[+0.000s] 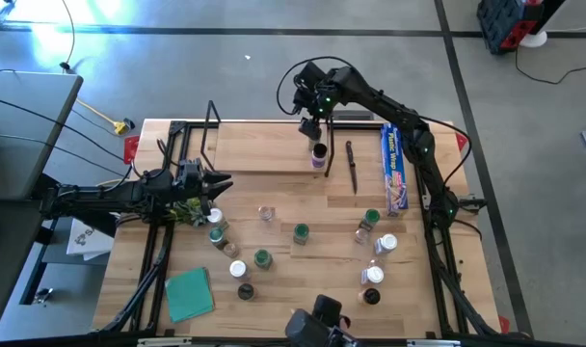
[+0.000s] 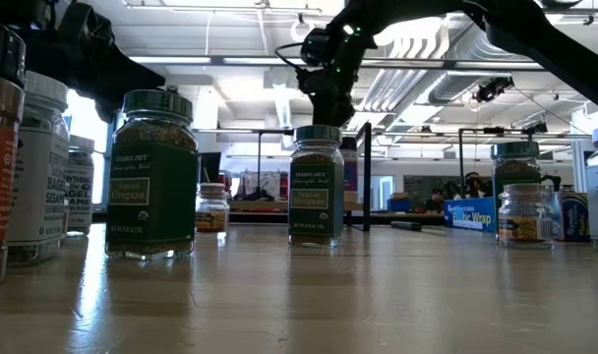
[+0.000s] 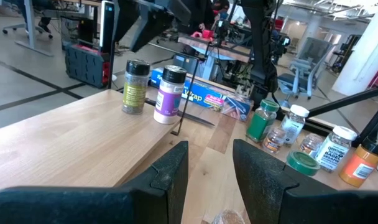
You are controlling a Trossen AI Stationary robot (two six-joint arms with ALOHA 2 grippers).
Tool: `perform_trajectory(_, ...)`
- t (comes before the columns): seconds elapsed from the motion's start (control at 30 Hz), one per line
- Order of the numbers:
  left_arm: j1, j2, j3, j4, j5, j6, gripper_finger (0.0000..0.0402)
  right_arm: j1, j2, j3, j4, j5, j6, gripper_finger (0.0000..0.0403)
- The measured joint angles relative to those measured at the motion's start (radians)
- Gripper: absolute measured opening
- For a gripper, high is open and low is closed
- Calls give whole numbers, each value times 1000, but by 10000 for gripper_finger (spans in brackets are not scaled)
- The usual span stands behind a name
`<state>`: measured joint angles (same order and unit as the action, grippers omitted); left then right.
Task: Shelf spices
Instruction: Put the black seasoning bottle on the shelf aligned with the other black seasoning bottle
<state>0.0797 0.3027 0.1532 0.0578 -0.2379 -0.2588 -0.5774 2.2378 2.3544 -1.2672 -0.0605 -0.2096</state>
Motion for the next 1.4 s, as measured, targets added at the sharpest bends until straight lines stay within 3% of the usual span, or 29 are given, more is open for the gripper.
perform_trajectory(0.2,0,0,0,2,0,-1,121,-9,44,0,116,-51,40,212)
perform_trajectory(0.3,0,0,0,10,0,0,121,-19,81,0,94,-88,47,185)
perform_trajectory(0.47,0,0,0,8,0,-1,121,-18,116,-1,30,-41,25,156)
perform_trajectory(0.93,0,0,0,7,4,0,121,-18,106,1,-9,-34,18,150)
perform_trajectory(1.13,0,0,0,6,4,0,121,-18,72,3,-22,155,25,150)
perform_trajectory(1.4,0,0,0,0,4,0,121,-24,76,-33,-65,138,20,149)
